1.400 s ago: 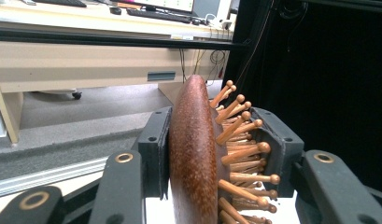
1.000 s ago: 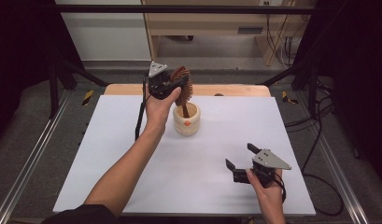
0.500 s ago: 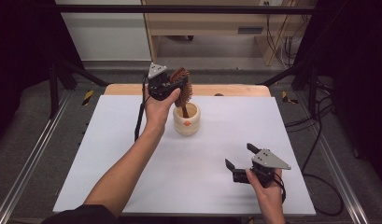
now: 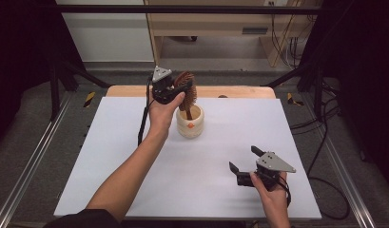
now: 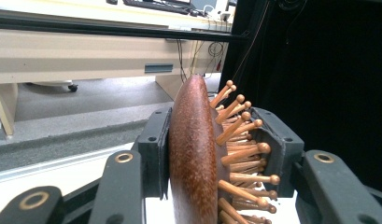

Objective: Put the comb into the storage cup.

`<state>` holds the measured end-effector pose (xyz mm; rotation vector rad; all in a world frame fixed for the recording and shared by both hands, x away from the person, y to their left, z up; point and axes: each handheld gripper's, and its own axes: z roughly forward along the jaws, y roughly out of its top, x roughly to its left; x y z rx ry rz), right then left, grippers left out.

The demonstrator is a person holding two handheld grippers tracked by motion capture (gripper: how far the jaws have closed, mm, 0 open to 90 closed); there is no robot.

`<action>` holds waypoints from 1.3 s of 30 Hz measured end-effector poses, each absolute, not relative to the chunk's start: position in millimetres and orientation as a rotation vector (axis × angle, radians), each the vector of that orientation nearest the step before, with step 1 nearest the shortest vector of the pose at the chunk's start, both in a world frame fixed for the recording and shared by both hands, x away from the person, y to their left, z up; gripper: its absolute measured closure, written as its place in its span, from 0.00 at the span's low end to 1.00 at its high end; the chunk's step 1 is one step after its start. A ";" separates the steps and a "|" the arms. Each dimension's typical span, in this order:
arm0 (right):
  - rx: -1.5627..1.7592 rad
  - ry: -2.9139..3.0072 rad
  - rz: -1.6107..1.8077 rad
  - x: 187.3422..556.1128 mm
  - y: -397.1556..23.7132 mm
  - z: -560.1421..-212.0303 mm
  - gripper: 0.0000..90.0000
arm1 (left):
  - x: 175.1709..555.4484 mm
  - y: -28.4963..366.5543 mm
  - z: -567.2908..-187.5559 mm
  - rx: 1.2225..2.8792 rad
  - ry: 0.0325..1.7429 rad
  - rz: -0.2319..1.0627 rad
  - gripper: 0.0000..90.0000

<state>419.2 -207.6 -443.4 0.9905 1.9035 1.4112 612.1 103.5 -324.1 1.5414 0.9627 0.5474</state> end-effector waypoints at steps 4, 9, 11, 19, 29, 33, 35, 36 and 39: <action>0.989 1.905 1.409 419.3 -207.3 -443.6 0.04 | 611.5 103.0 -325.6 1.541 0.963 0.543 0.57; 0.990 1.906 1.407 419.3 -206.7 -443.8 0.04 | 611.2 103.9 -327.5 1.536 0.967 0.535 0.57; 0.991 1.907 1.407 419.3 -206.6 -443.9 0.04 | 611.1 104.1 -327.8 1.537 0.968 0.535 0.57; 0.989 1.910 1.405 419.5 -204.1 -444.6 0.04 | 609.2 105.6 -330.7 1.531 0.971 0.527 0.57; 0.987 1.911 1.403 420.1 -203.5 -445.0 0.04 | 608.4 107.6 -337.4 1.514 0.988 0.505 0.57; 0.986 1.912 1.402 419.9 -203.3 -445.0 0.04 | 608.8 106.6 -337.4 1.499 0.995 0.497 0.57; 0.986 1.913 1.402 419.9 -203.3 -445.0 0.04 | 608.9 106.4 -337.3 1.497 0.998 0.497 0.57; 0.986 1.913 1.403 419.8 -203.3 -444.9 0.04 | 609.0 106.4 -337.3 1.494 0.999 0.496 0.57; 0.985 1.912 1.405 419.6 -203.7 -444.7 0.04 | 609.6 106.5 -337.8 1.485 1.008 0.489 0.57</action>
